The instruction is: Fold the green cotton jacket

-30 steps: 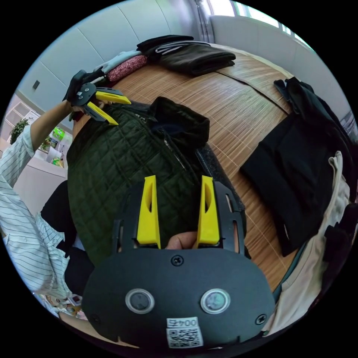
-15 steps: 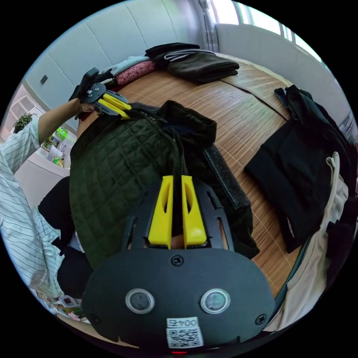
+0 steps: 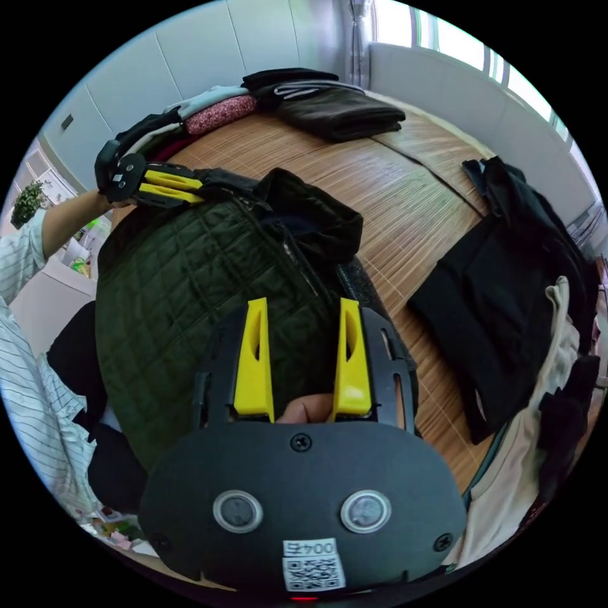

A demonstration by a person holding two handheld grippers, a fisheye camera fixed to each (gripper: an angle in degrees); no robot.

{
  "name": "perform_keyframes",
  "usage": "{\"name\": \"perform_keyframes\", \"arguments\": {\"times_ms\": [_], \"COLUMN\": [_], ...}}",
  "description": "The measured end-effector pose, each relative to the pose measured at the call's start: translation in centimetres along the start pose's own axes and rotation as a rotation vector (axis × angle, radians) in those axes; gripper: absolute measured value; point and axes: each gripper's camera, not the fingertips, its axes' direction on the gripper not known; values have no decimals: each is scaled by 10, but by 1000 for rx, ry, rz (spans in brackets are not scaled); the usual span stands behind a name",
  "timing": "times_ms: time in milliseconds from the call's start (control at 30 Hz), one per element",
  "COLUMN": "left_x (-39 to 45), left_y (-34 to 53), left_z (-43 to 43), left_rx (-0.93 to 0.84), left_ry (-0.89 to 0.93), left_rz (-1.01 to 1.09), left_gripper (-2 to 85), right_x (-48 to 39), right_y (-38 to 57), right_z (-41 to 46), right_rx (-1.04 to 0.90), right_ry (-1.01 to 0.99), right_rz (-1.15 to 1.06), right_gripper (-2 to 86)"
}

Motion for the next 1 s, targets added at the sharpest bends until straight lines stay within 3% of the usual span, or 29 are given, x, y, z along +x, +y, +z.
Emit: {"name": "perform_keyframes", "arguments": {"times_ms": [133,300,567,767,1000], "left_x": [-3,11,68,91,93], "left_y": [15,21,24,27,16], "left_z": [12,23,19,-19,-79], "left_rx": [36,40,50,133,240], "left_ry": [51,37,-205,-349,-438], "left_rz": [-71,-59,15,-41,-84], "left_gripper": [14,15,15,15,14], "right_x": [23,23,-93,-175,-181], "right_y": [-9,2,43,65,69], "right_z": [11,-1,-61,-95,-160], "right_rx": [-79,-65,172,223,279], "right_ry": [-198,-279,221,548,593], "right_rz": [24,53,-15,-117,-79], "right_gripper": [149,52,35,32,31]}}
